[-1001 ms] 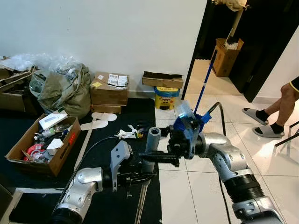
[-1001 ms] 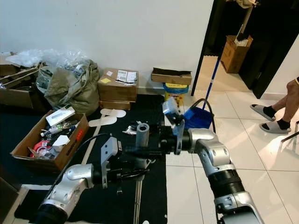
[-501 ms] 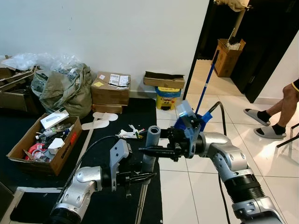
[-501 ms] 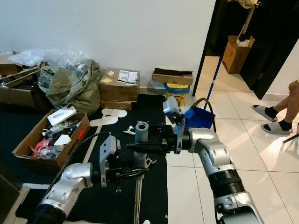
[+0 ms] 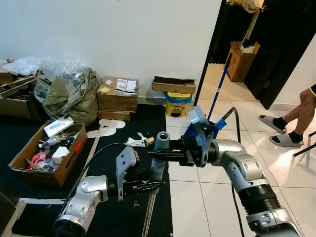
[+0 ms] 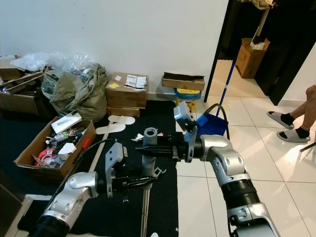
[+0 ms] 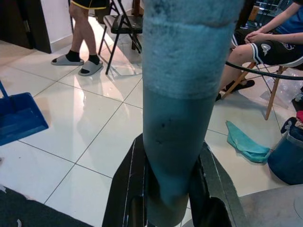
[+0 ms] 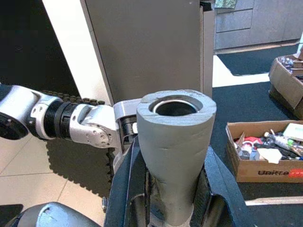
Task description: Sweep floor
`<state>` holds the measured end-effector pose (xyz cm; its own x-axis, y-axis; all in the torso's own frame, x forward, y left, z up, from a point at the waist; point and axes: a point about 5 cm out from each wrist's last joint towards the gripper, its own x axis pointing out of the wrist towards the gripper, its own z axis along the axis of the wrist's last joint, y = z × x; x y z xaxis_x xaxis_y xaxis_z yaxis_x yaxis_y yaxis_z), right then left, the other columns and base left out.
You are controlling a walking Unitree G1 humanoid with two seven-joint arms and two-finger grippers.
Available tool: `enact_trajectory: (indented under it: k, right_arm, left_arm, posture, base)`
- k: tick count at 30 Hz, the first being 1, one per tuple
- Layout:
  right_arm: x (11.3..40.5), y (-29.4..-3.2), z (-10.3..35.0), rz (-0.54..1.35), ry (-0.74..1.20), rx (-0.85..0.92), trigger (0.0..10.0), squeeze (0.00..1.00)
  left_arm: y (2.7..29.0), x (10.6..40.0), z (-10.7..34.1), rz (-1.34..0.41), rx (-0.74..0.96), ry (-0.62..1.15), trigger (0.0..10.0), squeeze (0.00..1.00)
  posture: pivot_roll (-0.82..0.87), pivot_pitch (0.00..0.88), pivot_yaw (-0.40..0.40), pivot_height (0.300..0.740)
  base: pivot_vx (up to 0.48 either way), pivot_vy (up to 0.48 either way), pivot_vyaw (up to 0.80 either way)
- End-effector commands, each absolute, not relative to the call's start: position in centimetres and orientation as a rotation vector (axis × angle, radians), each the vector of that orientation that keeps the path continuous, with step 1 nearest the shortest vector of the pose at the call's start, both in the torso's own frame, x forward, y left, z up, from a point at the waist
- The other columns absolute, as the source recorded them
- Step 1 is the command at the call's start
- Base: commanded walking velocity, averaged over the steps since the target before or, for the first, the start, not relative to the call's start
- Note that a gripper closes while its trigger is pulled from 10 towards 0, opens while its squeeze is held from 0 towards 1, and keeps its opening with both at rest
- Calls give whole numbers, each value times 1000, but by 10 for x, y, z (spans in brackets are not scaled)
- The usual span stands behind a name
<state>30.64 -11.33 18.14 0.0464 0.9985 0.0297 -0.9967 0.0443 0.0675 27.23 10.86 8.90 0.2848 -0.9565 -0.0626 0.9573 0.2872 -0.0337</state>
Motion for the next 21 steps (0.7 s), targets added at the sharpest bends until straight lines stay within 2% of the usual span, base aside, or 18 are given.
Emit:
enact_trajectory:
  k: [1,2,3,4,6,13,15,19,21]
  right_arm:
    - [311,-118,178,1476,50,43,0,0]
    - [314,-117,176,1447,54,22,0,0]
    - [314,-117,176,1447,54,22,0,0]
    - [317,-117,174,1417,59,6,0,0]
    - [321,-118,171,1368,63,-11,0,0]
    - [328,-121,166,1279,81,-38,0,0]
    - [335,-125,161,1188,96,-57,0,0]
    - [339,-127,158,1134,101,-65,0,0]
    - [352,-137,151,936,114,-70,0,0]
  left_arm:
    - [112,276,92,-1253,15,61,0,0]
    - [111,277,91,-1235,10,67,4235,373]
    - [111,277,91,-1235,10,67,4235,373]
    - [112,281,89,-1199,0,74,10000,1000]
    - [114,287,87,-1118,1,77,10000,1000]
    - [126,297,85,-996,27,83,10000,1000]
    - [135,302,80,-918,50,101,10000,1000]
    - [140,304,77,-871,61,115,10000,1000]
    - [158,308,62,-702,74,181,10000,1000]
  posture:
    - [-27,0,-37,740]
    - [-27,0,-38,740]
    - [-27,0,-38,740]
    - [-27,0,-39,740]
    - [-28,0,-37,740]
    - [-27,0,-34,740]
    - [-25,0,-33,740]
    - [-25,0,-32,740]
    - [-26,0,-30,740]
  base:
    - [0,0,0]
    - [0,0,0]
    - [0,0,0]
    - [0,0,0]
    - [0,0,0]
    - [0,0,0]
    - [0,0,0]
    - [0,0,0]
    - [0,0,0]
